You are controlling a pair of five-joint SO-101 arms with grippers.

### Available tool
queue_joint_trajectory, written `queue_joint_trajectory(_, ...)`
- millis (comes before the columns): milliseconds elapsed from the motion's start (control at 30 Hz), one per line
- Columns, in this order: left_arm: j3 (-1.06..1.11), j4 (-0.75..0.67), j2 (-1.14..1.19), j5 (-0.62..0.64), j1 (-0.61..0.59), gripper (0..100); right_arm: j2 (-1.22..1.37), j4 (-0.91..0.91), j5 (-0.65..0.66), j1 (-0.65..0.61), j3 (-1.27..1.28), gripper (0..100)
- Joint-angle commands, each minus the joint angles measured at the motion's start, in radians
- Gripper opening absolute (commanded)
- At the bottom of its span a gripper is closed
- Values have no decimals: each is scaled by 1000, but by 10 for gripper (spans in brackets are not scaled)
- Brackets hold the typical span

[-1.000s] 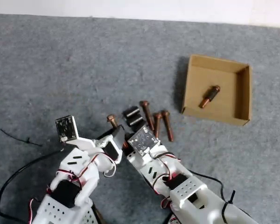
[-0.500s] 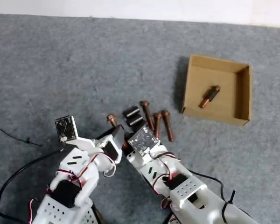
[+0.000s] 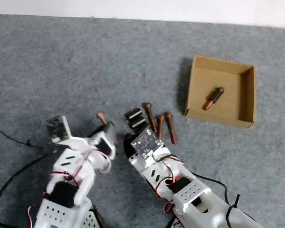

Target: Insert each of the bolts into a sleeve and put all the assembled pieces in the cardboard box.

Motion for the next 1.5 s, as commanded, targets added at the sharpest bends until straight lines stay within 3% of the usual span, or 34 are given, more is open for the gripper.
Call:
queue_joint_trajectory(0,21,-80,-16,-2,-51,4,-18,-39,9,-5,36,5)
queue_joint_trajectory(133,21,-81,-16,97,19,4,-18,-39,9,-5,36,5)
queue_joint_trajectory(333,21,-12,-15,100,165,4,-18,-39,9,-12,38,5)
queue_joint_trajectory(567,21,-15,-16,98,159,4,-18,-39,9,-16,38,5)
queue_joint_trajectory(733,21,-40,-16,104,58,4,-18,-39,11,-39,38,5)
queue_joint_trajectory(1233,21,-51,-13,104,56,4,-21,-45,11,-45,33,5)
queue_joint_trajectory(1400,21,-51,-12,104,56,4,-131,-145,11,-45,97,5)
queue_joint_trajectory(1467,21,-51,-12,104,56,4,-189,-96,11,-45,124,5)
